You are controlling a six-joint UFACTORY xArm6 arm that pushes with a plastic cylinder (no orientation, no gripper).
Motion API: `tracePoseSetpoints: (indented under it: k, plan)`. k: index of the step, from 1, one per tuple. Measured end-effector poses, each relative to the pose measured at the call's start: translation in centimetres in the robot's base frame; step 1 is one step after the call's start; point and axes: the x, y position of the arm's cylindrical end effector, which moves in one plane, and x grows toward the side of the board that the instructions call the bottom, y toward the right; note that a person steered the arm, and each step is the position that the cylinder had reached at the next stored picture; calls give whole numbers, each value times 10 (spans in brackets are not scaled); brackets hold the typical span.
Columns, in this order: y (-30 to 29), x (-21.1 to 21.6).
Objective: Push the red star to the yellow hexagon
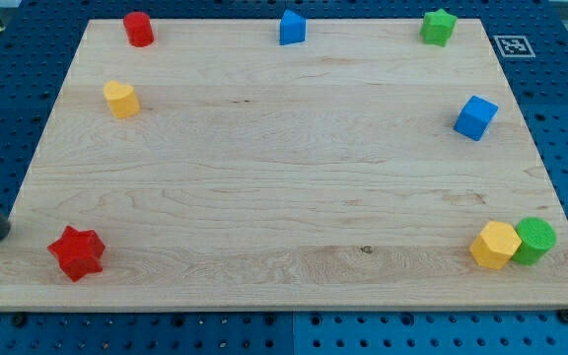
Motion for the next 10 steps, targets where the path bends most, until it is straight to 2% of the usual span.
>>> tracePoseSetpoints:
  k: [1,2,3,4,5,8,9,10]
  plan:
    - [9,25]
    - [11,25]
    - [60,0]
    - [112,-9]
    - [134,-7]
    - [74,11]
    - [86,37]
    - [117,44]
